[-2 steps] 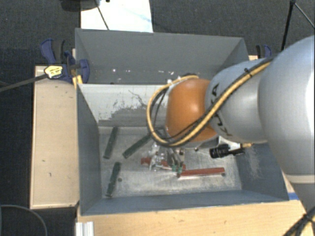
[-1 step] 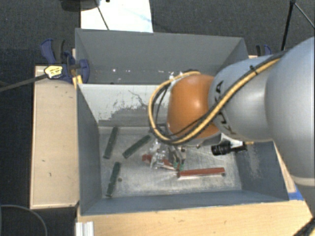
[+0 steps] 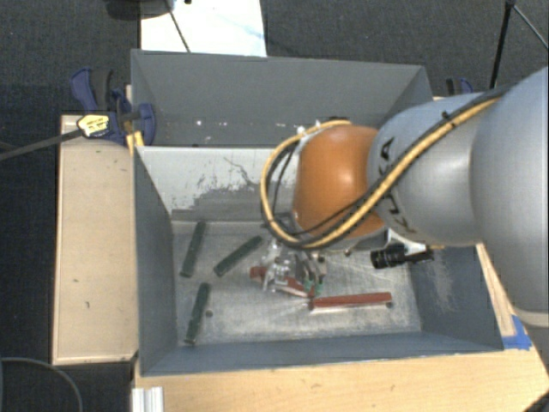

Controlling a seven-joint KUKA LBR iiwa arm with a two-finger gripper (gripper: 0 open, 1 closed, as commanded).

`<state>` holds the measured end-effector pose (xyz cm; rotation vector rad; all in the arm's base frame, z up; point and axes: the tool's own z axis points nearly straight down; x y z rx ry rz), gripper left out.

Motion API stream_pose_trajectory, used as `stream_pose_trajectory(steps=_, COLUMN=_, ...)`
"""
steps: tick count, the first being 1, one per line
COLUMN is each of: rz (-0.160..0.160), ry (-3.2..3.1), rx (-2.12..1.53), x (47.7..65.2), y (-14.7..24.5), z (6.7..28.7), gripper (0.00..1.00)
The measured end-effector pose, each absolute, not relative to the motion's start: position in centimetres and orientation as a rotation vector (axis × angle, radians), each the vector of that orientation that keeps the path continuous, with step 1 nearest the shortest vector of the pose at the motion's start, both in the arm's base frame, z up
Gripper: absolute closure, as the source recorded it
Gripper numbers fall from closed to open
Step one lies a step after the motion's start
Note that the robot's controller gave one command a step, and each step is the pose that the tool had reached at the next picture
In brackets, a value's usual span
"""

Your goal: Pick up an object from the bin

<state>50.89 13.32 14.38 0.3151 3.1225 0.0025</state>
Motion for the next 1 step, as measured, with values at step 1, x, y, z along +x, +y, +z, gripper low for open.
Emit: stream_pose_trajectory(steps=1, rz=0.002, ry=3.123, rx=0.315, x=50.88, y=13.31, z=15.22, gripper=1.00)
